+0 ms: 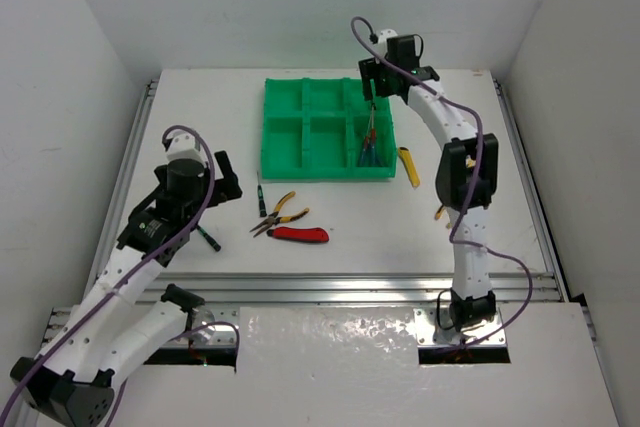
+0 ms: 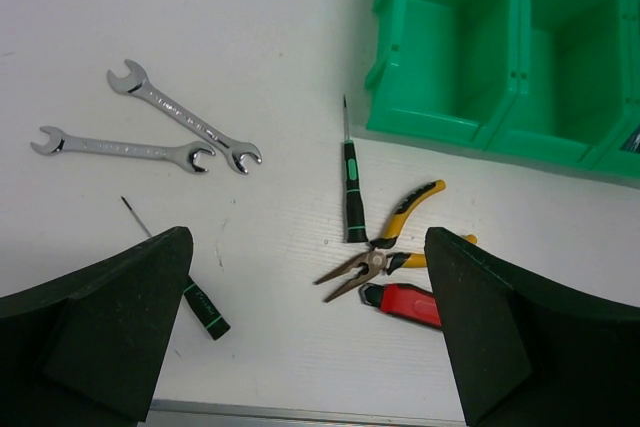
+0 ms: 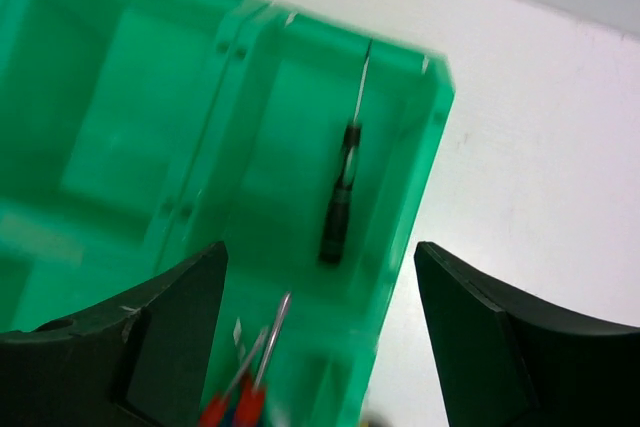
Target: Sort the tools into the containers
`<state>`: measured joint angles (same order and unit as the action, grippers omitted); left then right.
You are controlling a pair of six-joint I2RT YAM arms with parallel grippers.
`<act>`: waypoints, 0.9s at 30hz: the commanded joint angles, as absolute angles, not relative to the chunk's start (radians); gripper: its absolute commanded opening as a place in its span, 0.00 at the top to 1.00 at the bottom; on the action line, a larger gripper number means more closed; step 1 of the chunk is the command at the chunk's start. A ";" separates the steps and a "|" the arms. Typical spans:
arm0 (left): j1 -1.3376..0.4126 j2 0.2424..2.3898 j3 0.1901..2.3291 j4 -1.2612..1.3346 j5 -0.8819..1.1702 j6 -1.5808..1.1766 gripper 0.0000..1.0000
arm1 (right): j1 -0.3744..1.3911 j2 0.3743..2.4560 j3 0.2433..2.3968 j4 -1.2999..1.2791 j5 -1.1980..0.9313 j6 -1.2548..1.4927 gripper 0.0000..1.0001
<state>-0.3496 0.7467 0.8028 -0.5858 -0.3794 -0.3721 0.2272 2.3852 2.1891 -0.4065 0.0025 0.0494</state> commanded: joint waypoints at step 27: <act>-0.379 1.709 0.943 -0.336 -0.235 -0.690 0.28 | 0.549 1.043 0.865 -0.545 0.005 0.422 0.27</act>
